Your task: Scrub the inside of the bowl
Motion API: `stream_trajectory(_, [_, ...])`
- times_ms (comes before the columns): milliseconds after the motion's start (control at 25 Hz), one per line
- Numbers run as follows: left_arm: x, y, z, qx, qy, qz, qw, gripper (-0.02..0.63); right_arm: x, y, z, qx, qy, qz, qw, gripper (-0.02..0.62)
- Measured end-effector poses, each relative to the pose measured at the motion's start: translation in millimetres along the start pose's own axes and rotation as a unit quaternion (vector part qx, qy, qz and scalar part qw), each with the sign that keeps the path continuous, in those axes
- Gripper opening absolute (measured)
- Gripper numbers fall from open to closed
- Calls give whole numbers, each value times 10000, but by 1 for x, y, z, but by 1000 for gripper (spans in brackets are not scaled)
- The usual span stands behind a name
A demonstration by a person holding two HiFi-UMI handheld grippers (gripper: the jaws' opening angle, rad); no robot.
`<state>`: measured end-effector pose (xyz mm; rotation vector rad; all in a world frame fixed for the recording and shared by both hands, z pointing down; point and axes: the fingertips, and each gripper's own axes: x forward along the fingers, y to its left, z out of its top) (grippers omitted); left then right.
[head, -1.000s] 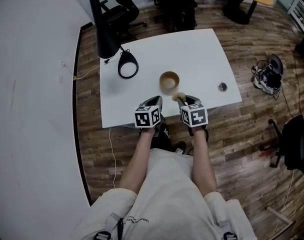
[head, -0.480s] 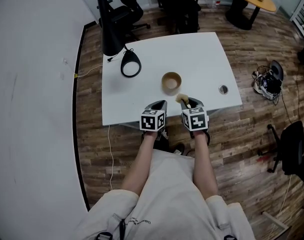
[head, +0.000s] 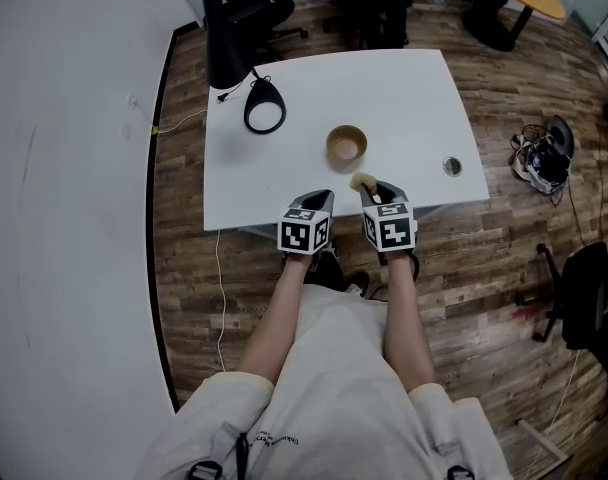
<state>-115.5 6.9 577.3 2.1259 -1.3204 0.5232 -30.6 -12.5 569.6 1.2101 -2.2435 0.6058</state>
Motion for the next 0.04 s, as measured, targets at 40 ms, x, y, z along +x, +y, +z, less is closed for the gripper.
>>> stream_trajectory(40, [0, 1, 0, -21, -9, 10, 10000, 3, 1, 2, 1, -30, 2, 22, 10000, 100])
